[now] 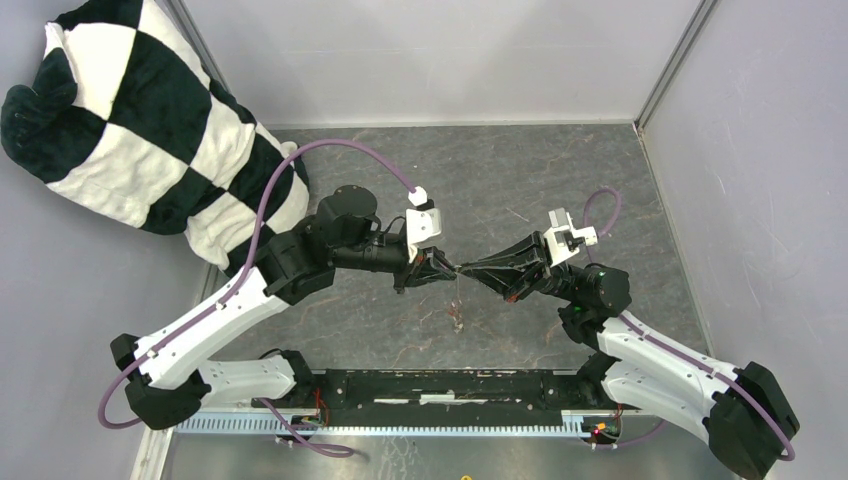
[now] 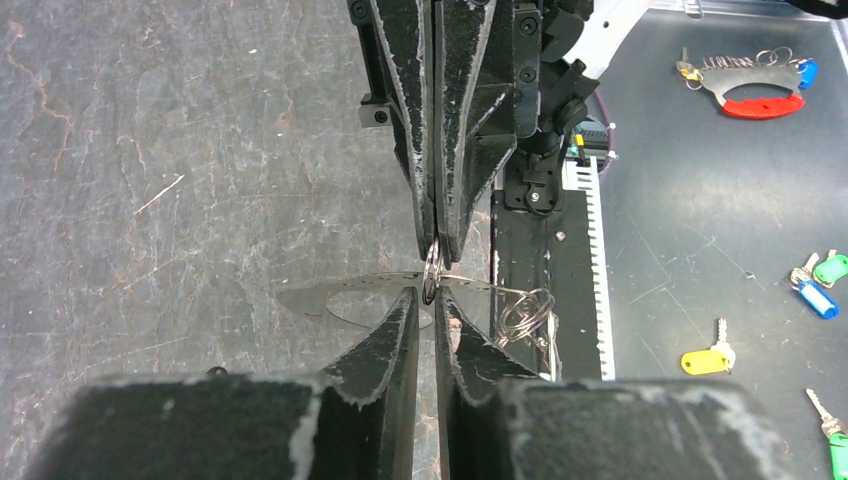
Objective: Put the keys on the keyring
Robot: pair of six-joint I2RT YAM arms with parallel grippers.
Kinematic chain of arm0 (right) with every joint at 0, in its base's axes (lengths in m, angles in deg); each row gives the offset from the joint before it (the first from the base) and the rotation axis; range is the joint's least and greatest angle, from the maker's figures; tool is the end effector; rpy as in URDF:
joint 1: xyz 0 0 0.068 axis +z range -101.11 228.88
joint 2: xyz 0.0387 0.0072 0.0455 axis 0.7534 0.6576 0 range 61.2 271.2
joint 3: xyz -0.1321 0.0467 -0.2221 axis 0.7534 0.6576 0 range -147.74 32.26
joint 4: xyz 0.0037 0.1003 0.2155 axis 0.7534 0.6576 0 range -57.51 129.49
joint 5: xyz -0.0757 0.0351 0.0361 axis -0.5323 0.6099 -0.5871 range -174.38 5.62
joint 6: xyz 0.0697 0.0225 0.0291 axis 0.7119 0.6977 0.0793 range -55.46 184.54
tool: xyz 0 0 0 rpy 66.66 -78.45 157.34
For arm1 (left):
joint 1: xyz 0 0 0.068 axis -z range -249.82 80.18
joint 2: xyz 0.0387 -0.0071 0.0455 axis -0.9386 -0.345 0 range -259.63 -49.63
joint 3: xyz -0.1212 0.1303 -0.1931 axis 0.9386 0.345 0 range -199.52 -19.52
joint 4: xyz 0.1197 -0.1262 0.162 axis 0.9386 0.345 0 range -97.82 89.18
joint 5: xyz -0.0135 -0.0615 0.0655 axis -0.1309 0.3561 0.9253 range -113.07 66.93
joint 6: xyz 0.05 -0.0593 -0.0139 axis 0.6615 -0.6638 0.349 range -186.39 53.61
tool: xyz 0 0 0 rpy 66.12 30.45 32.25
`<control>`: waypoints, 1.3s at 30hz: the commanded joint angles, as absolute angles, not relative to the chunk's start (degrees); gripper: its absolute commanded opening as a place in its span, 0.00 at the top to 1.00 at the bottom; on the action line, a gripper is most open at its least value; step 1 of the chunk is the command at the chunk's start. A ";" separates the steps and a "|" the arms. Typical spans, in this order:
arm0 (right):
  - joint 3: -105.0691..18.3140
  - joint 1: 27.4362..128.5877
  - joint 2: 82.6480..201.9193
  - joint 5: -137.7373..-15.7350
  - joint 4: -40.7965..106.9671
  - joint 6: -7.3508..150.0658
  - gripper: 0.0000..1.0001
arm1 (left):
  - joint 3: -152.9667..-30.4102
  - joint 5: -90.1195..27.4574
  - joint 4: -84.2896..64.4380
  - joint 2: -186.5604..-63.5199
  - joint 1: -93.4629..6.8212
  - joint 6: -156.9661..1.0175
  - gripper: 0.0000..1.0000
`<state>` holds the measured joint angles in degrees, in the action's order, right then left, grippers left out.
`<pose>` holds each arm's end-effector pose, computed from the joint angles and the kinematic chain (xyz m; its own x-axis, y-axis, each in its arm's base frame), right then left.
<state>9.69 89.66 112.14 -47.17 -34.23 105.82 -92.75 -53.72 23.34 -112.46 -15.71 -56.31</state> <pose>0.1113 0.1499 0.3381 -0.2269 0.4981 -0.8369 -0.9708 -0.0468 0.2353 0.1085 -0.2088 0.3907 -0.0337 0.3033 -0.9523 0.9977 0.0661 -0.0142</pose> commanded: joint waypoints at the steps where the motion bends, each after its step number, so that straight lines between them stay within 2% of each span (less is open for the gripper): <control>1: 10.02 90.18 111.28 -46.50 -36.94 106.03 1.00 | -95.18 -55.83 19.73 -111.53 -16.37 -56.36 0.83; 4: 10.11 90.15 111.12 -46.50 -37.03 106.04 1.00 | -95.19 -57.05 19.03 -111.66 -16.63 -56.74 0.73; 9: 10.28 90.18 110.93 -46.67 -37.03 105.97 1.00 | -94.83 -57.19 19.26 -111.41 -17.14 -56.82 0.69; 11: 10.28 90.17 110.89 -46.75 -37.16 106.00 1.00 | -94.72 -57.77 19.50 -111.50 -17.39 -56.49 0.75; 14: 10.28 90.13 111.09 -46.57 -37.53 106.21 1.00 | -94.23 -56.83 19.08 -111.48 -17.68 -56.85 0.95; 20: 9.71 90.06 110.67 -45.30 -34.98 105.26 0.98 | -94.08 -55.30 18.73 -110.91 -17.90 -56.72 0.98; 25: 4.12 90.10 106.69 -44.76 -15.13 92.63 0.69 | -94.16 -54.94 23.41 -110.61 -17.83 -49.38 0.98; 28: -3.45 90.04 106.00 -45.09 2.72 81.64 0.59 | -93.86 -53.64 25.72 -110.37 -17.80 -45.24 0.98; 32: -17.08 90.10 108.77 -48.93 28.49 65.88 0.53 | -93.98 -50.93 27.80 -110.64 -17.79 -42.35 0.98; 35: -22.54 90.11 110.70 -46.41 37.52 60.24 0.50 | -93.92 -49.98 28.30 -110.81 -17.79 -42.16 0.98; 39: -27.52 90.02 113.65 -42.08 47.01 54.41 0.51 | -93.94 -50.21 28.41 -110.89 -17.79 -42.33 0.98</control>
